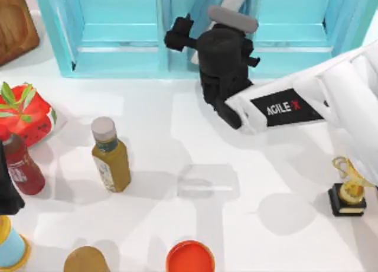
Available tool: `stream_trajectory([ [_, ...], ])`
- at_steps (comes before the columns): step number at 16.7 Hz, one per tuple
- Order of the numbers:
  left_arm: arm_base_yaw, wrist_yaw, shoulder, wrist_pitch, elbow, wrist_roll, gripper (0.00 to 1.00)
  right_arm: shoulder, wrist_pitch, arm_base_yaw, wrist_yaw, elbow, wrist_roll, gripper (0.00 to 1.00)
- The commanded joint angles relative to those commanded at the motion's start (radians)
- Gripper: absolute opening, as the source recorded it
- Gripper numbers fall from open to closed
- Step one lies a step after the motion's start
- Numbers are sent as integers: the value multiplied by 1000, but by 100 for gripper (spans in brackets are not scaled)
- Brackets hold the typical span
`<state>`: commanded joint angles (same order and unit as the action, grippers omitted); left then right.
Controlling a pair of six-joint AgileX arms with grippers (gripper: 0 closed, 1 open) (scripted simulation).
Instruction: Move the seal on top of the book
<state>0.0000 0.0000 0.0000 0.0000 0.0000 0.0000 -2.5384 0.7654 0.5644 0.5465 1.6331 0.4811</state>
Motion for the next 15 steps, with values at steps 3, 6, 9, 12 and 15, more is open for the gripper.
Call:
stream_trajectory([
  [3,0,0,0,0,0,0,100,0,0,0,0,0,0,55],
  [6,0,0,0,0,0,0,100,0,0,0,0,0,0,32],
  [9,0,0,0,0,0,0,100,0,0,0,0,0,0,10],
  [12,0,0,0,0,0,0,100,0,0,0,0,0,0,0],
  [15,0,0,0,0,0,0,100,0,0,0,0,0,0,0],
])
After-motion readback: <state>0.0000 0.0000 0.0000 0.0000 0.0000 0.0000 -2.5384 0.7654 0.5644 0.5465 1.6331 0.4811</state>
